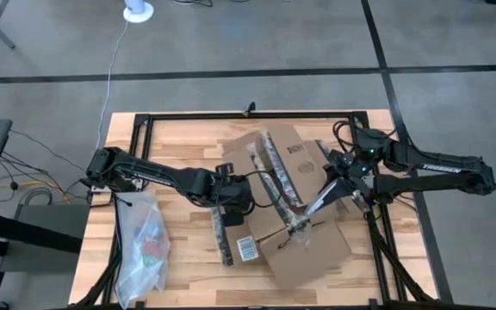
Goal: Unpack boxes
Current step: Break down the box until it is fully flat
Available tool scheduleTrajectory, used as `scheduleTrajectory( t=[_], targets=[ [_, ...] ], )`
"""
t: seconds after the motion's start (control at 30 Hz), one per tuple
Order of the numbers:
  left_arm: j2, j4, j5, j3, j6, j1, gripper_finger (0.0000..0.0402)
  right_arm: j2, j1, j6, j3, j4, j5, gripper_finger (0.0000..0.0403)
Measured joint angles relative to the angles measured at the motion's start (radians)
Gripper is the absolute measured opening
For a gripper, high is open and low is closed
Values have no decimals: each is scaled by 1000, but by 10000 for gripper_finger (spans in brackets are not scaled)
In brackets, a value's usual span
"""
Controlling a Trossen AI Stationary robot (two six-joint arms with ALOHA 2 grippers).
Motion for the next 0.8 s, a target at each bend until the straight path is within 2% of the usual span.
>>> scheduleTrajectory(
  t=[0.23,0.43,0.63,0.73,0.8],
  targets=[
    [2,22,-7,-10,100,16,179,113,2,-183,0,-34,87,116],
    [2,-123,12,-27,-12,35,179,281,2,-325,0,-79,139,116],
    [-14,-348,17,-33,-206,28,179,429,16,-382,-4,-76,159,116],
    [-36,-345,20,-23,-265,20,179,471,20,-389,-2,-59,150,116],
    [-58,-251,19,-11,-249,14,179,482,25,-389,-1,-42,150,116]
  ],
)
